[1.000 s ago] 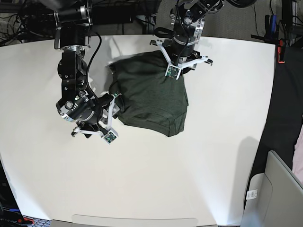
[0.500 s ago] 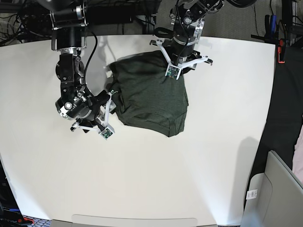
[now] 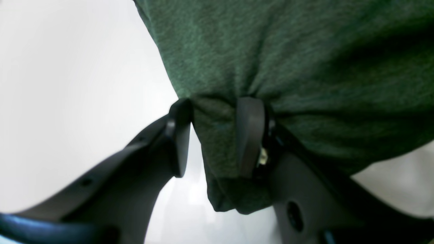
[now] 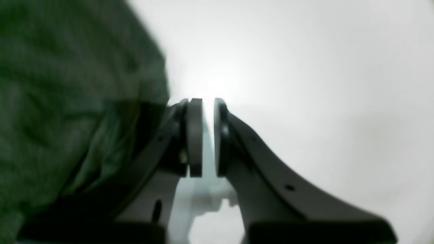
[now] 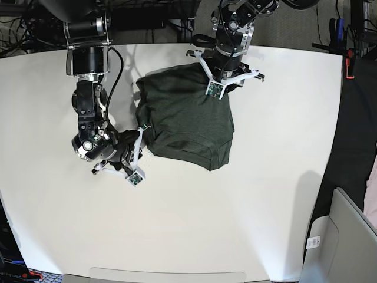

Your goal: Fold the T-shirt properly

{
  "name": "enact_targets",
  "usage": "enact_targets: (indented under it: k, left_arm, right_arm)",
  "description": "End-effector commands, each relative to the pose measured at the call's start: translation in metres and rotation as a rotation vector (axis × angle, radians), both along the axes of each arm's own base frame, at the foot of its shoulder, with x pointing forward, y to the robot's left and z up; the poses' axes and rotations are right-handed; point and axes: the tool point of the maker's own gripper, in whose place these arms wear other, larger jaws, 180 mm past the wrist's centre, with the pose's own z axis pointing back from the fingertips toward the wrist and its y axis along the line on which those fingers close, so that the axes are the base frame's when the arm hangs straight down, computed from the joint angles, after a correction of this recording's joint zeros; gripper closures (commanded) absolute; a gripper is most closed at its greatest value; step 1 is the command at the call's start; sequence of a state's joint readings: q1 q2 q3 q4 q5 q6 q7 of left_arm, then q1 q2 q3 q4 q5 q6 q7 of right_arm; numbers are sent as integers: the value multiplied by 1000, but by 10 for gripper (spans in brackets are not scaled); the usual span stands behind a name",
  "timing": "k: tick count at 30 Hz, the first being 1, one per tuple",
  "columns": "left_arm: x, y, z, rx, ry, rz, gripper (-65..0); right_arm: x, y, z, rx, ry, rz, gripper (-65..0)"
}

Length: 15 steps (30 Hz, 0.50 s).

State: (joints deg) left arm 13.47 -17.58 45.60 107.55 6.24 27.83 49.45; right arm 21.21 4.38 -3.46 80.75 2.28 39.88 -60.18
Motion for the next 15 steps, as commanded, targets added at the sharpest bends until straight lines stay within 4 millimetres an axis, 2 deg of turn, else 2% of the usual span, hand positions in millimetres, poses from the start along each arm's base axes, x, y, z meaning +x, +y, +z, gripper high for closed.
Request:
enact_targets:
  k: [1, 8, 13, 15]
  left_arm:
    - [-2, 3, 0, 3, 13, 10, -202]
    - [-2, 3, 0, 3, 15, 10, -202]
    - [-2, 4, 0, 4, 12, 13, -202]
    - [-2, 4, 0, 4, 12, 13, -202]
  right_arm:
    - [19, 5, 27, 32, -85, 10, -35]
    - [42, 10, 55, 63, -173, 20, -34]
    - [41, 7, 50, 28, -132, 17, -38]
    - [33, 1, 45, -17, -89, 7, -76]
